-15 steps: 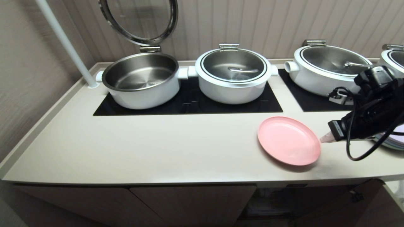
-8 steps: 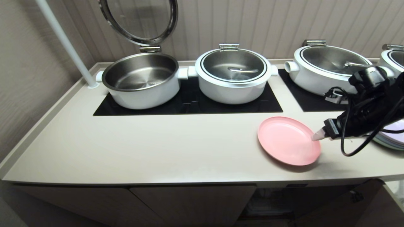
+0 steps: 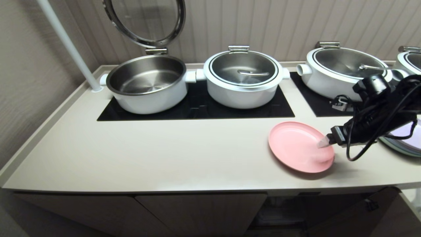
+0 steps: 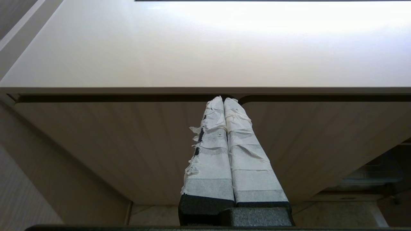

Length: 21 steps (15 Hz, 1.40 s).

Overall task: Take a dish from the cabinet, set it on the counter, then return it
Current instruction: Pick up the plate from the table

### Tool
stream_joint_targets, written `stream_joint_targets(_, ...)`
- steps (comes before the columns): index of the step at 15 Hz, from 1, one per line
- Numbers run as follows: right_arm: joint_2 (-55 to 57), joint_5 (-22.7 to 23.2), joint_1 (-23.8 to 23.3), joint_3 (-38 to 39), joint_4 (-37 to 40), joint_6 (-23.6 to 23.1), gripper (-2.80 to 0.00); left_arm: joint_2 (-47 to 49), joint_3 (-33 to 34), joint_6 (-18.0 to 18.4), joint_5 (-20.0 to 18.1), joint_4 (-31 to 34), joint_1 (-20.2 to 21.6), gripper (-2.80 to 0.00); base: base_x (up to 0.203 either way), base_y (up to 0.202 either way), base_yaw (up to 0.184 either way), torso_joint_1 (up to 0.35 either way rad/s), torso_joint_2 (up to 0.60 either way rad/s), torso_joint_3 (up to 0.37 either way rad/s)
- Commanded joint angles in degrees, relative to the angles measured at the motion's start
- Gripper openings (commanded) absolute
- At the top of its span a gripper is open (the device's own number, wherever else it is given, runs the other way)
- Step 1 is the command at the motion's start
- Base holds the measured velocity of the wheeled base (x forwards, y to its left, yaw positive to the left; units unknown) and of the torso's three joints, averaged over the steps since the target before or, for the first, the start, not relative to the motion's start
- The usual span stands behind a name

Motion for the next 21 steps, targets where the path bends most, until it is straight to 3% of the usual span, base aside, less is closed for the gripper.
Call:
stream_joint_targets(1,1.95,-0.87,0.18,-0.84,0.00,-0.09,0.00,-0.02,0.00,-0.07,0.00,-0.02,0.00,-2.80,0.000,0.000,0.000,0.000,0.00,0.000)
stream_joint_targets(11,6.04,-0.88,0.60,-2.04,-6.47,0.23,0.00,-0.02,0.00,-0.02,0.00,-0.02,0.00,-2.80,0.000,0.000,0.000,0.000,0.00,0.000)
stream_joint_targets(21,6.57,-1.41,0.95,-2.39,-6.73,0.75,0.00,-0.02,0.00,-0.01,0.00,-0.02,0.00,-2.80,0.000,0.000,0.000,0.000,0.00,0.000)
